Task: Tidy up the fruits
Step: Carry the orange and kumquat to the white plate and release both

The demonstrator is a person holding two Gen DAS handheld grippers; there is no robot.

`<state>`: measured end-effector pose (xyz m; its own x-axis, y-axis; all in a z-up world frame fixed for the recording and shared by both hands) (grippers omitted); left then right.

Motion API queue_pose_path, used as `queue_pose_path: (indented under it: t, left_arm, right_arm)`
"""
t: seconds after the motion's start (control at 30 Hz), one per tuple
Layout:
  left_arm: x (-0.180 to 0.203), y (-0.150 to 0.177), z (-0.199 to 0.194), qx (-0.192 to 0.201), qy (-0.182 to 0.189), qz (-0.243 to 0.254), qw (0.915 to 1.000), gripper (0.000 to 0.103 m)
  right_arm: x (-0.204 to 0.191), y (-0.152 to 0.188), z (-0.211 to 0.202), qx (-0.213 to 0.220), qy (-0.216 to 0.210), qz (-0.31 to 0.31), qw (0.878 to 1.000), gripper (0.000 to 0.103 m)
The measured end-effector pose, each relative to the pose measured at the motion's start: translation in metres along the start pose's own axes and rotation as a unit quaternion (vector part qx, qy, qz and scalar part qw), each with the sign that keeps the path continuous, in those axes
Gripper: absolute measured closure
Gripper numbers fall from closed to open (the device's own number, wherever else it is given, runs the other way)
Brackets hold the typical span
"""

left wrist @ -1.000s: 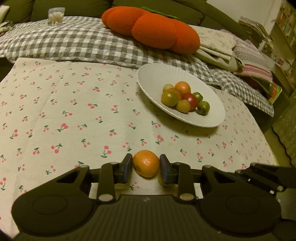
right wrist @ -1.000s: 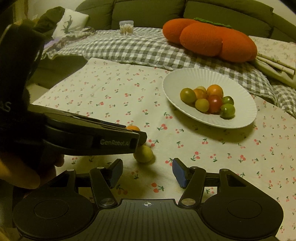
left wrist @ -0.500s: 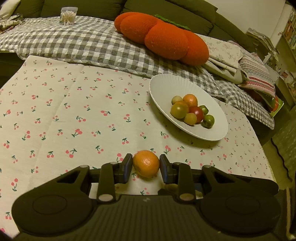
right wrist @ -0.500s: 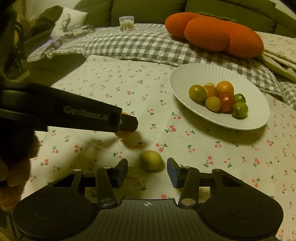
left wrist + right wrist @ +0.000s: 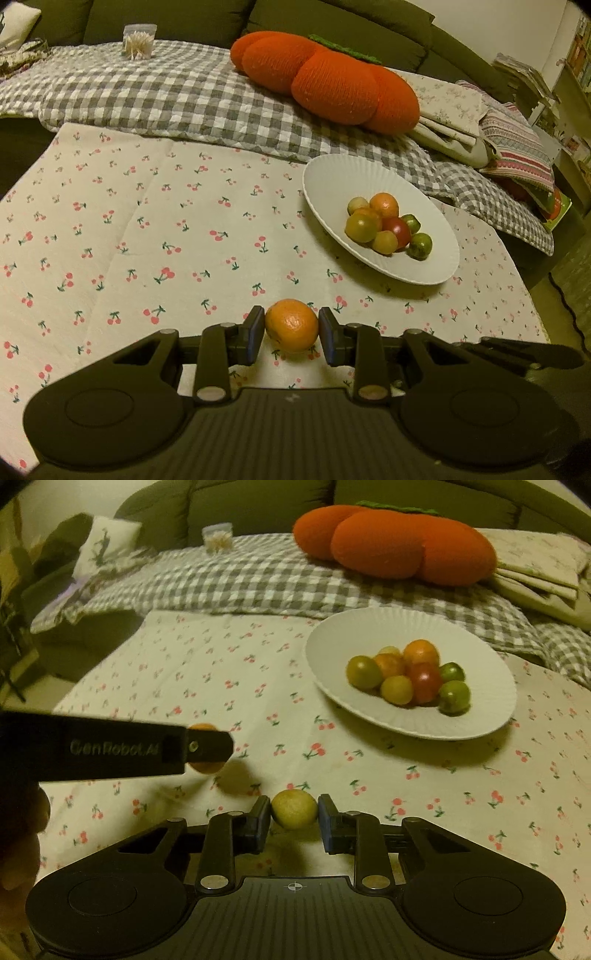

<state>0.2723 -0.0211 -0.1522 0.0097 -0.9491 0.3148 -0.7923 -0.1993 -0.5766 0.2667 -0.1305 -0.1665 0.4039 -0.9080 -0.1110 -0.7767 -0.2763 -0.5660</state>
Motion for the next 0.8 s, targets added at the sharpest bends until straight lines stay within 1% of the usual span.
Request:
queue_pose_path:
  t: [0.07,0.27,0.6,0.8]
  left_arm:
    - [0.002,-0.002,-0.003,0.005,-0.002,0.005,1.0,0.073]
    - [0.01,-0.007,-0.01,0.014,0.008,0.013,0.9998,0.073]
    - [0.019,-0.016,-0.02,0.029,0.013,0.028,0.9991,0.073]
    - [0.022,-0.022,-0.019,0.031,0.014,0.034,0.9988,0.073]
  right_arm:
    - [0.002,-0.003,-0.007,0.008,-0.002,0.005,1.0,0.078]
    - [0.009,-0.012,-0.031,0.037,-0.006,0.016,0.999,0.078]
    - [0.025,-0.02,-0.054,0.063,-0.009,0.038,0.997,0.078]
    - [0.04,-0.024,-0.062,0.074,-0.002,0.052,0.996,0.078]
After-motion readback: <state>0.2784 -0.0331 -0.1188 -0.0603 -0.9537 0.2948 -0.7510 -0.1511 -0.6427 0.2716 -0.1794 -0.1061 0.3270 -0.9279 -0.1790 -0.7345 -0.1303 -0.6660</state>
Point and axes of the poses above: each gripper's, at about its wrist camera, not at the fingertips, and z roughly the way its jaws point, x to its right, y to its underside, the point moved 9 cm from there along z, roughly the way its jaws point, and after that the axes turned 7 degrees about -x, right-handed, at the moved point
